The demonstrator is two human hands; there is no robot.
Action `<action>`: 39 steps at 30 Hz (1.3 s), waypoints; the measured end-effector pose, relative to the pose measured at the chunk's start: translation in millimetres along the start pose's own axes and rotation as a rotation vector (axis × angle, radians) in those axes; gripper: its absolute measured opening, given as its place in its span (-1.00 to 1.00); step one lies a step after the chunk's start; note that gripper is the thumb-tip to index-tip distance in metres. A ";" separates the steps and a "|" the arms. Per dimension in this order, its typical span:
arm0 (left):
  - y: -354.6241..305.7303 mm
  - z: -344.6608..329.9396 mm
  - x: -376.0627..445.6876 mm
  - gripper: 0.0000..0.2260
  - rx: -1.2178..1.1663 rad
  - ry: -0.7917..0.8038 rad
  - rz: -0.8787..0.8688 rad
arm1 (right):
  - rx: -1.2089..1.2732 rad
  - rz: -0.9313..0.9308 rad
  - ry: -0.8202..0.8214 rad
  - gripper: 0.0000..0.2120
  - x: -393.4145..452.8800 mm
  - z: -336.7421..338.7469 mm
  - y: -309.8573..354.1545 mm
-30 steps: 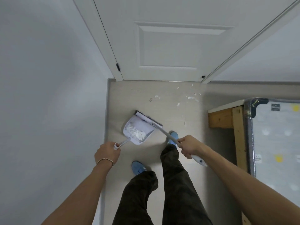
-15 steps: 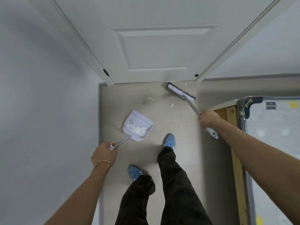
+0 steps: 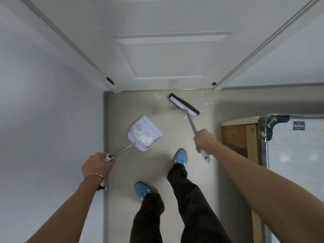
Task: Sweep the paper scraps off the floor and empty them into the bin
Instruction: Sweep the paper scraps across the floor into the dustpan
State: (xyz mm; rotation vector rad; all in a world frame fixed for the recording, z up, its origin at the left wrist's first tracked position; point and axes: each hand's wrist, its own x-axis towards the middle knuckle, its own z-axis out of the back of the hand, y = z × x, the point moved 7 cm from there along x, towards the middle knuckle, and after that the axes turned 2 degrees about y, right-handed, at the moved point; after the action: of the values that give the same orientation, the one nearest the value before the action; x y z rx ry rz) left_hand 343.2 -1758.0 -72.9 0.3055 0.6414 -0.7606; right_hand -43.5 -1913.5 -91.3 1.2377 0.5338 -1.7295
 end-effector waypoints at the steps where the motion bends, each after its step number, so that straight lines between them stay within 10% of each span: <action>1: -1.8 -0.9 1.9 -0.73 -0.016 0.001 0.013 | -0.046 0.000 0.017 -0.84 -2.9 -7.9 5.8; 13: -2.1 -13.7 -13.3 -0.75 -0.166 0.006 0.059 | -0.339 0.126 0.188 -0.66 -35.5 -60.6 5.6; 20: 0.0 -13.7 -27.7 -0.69 -0.134 0.042 0.005 | -0.006 0.115 0.162 -0.63 -55.5 -48.2 -41.1; 27: -35.1 -13.3 -46.7 -0.73 -0.067 0.075 -0.081 | 0.217 0.013 0.002 -0.66 -46.5 23.3 -72.6; 39: -113.4 -20.6 -67.9 -0.77 0.008 0.048 -0.124 | -0.266 -0.098 -0.157 -0.65 22.6 140.2 -109.8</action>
State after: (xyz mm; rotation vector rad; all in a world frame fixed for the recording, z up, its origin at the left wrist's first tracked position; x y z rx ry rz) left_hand 215.6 -1790.0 -48.9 0.2939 0.7076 -0.8769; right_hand -210.5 -1976.2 -72.3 0.8941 0.7143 -1.7543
